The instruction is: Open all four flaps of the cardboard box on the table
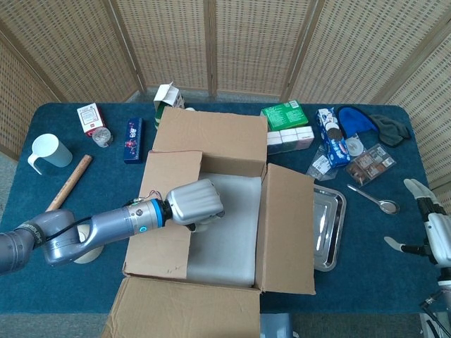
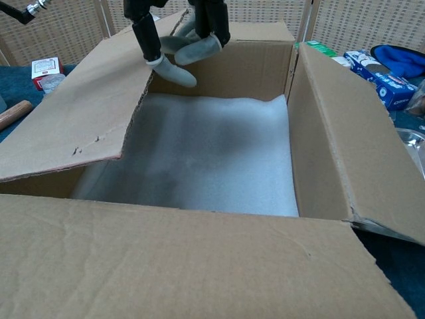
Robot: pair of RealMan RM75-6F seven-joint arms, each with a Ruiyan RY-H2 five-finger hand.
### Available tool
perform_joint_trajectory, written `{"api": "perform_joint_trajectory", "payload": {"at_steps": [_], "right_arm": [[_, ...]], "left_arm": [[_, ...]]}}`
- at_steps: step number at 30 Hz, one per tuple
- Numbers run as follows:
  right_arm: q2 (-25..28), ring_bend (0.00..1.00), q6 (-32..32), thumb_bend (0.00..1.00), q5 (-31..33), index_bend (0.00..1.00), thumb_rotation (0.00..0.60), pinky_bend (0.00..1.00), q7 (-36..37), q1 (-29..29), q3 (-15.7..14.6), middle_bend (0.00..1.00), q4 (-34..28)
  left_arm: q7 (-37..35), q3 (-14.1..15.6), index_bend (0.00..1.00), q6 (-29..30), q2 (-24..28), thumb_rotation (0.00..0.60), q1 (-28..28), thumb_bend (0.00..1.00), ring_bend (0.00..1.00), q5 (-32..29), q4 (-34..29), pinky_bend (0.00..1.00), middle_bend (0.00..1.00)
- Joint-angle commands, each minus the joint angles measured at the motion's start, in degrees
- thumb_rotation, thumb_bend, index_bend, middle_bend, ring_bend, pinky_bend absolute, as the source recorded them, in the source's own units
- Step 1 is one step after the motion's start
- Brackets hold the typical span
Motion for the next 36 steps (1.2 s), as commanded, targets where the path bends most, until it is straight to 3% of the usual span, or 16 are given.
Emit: {"api": "perform_joint_trajectory", "payload": {"at_steps": [1,21,36], "right_arm": [[0.01,0.0,0.23,0.0,-0.23,0.0,0.6,0.16,-0.42,-0.07,-0.11,0.0,-0.39],[0.19,0.0,1.42,0.0,-2.65,0.0,0.6,0.16,-3.38,-0.33,-1.21,0.0,-2.73],[0.18,0.0,1.48,0.0,-4.49,0.0,0.6,0.16,-4.48,-0.06,-2.14,0.0,-3.95]], "left_arm": [[0.27,-0.15,0.73,0.97,1.9,0.6,1.0,0.04,0.63,0.26,-1.47,0.58,0.87],[-2.05,0.01,0.73,9.9,16.07,0.6,9.77,0.04,0.63,4.68,-9.05,0.58,0.86],[-5.1,1.31,0.73,23.33,26.13,0.6,21.79,0.04,0.64,9.96,-12.72,0.58,0.86]]}}
